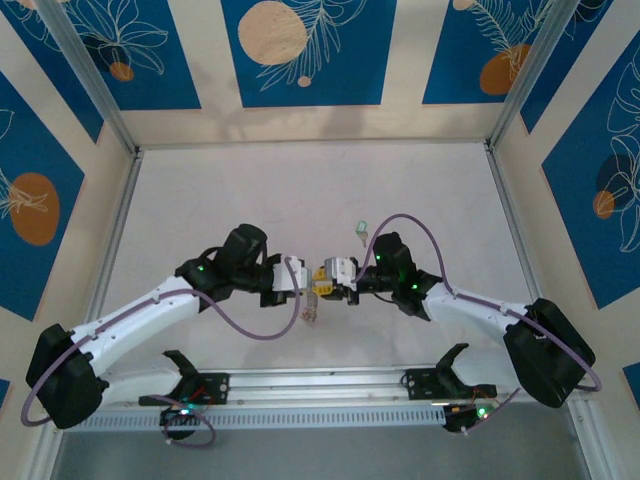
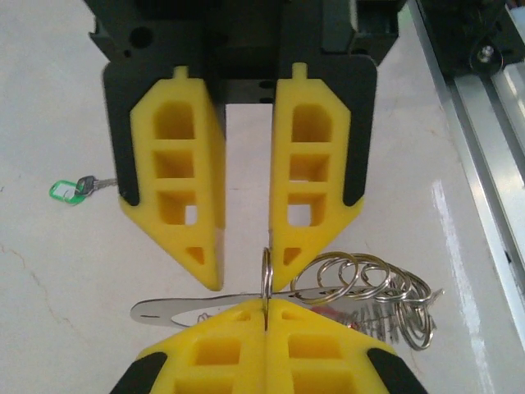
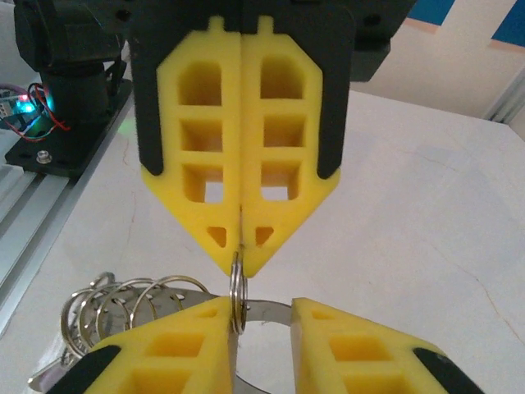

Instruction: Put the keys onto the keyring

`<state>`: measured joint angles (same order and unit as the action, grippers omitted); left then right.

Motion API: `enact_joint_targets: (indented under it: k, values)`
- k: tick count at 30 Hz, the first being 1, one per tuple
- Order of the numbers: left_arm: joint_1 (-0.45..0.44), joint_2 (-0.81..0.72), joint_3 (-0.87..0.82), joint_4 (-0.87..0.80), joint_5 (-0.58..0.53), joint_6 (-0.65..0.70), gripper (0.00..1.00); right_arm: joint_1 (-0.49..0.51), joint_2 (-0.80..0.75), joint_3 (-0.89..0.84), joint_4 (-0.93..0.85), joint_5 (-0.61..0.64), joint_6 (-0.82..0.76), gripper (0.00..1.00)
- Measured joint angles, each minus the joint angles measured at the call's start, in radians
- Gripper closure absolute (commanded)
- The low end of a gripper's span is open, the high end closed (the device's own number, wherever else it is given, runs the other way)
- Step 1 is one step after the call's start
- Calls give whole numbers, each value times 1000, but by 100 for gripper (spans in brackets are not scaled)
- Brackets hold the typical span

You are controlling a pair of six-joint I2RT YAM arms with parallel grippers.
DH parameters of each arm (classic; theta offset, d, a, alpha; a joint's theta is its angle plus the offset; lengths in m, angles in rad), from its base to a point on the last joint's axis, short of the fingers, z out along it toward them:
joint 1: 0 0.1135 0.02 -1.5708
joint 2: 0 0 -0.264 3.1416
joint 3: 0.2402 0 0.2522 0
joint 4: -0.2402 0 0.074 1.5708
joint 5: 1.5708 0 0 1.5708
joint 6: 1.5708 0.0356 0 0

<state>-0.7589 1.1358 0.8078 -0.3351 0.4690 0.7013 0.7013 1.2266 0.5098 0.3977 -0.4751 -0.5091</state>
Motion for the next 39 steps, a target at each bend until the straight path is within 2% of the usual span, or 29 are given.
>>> enact_joint_targets:
  k: [1,3,7,11,13,14,28,39]
  values:
    - [-2,1,2,-6,-5,13,100,0,0,0,-2,3,-2,75]
    - [-3,1,3,-11,-12,26,100,2,0,0,-4,5,-11,89]
    - [-5,0,3,-18,-31,44,100,6,3,0,-15,4,-8,100]
    - [-5,0,3,-25,-34,47,100,13,10,0,-11,4,-5,100]
    - [-5,-4,3,-24,-35,47,85,16,10,-8,11,4,-3,100]
    - [-5,-7,3,-22,-36,42,84,18,10,-15,29,4,0,100]
    - [-8,-80,-86,55,-26,-18,75,23,14,-100,247,2,75,100]
    - [-9,-95,-119,135,-9,-48,79,23,16,-100,285,-23,90,100]
